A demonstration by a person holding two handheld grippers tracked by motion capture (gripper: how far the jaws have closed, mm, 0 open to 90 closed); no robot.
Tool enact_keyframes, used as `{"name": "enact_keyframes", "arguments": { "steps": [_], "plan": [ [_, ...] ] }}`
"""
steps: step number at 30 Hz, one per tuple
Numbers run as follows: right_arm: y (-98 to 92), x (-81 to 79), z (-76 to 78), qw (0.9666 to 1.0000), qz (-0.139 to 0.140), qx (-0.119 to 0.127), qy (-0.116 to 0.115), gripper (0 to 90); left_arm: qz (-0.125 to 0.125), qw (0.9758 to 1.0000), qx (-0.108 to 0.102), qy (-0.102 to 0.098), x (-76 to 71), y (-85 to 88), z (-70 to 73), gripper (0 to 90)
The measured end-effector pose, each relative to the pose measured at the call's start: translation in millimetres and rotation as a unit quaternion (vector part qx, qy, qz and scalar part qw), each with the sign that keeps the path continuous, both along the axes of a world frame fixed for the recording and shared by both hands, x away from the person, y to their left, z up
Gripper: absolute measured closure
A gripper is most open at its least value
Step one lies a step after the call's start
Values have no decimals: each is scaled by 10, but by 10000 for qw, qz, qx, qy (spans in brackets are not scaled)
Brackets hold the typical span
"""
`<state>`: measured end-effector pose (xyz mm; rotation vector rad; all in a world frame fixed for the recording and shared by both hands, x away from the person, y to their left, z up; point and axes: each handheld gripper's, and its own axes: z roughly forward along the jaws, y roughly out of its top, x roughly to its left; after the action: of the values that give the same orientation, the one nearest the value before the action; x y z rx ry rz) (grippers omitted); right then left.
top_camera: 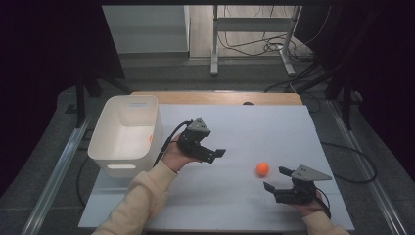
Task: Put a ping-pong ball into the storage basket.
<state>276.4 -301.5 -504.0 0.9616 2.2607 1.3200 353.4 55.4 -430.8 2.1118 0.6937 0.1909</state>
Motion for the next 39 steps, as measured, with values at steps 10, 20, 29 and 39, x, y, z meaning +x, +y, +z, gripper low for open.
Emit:
{"name": "enact_keyframes", "arguments": {
  "steps": [10,20,29,39],
  "plan": [
    [0,1,-1,10000,3,-4,-1,157,-86,9999,26,46,-4,-82,-57,106],
    [4,2,-4,10000,10,-10,2,157,-283,9994,181,57,-11,-208,-125,106],
    [6,3,-5,10000,15,-14,9,157,-353,9991,227,91,-22,-330,-188,105],
    [4,5,-6,10000,15,-15,9,157,-430,9985,316,92,-21,-411,-225,105]
  ]
}}
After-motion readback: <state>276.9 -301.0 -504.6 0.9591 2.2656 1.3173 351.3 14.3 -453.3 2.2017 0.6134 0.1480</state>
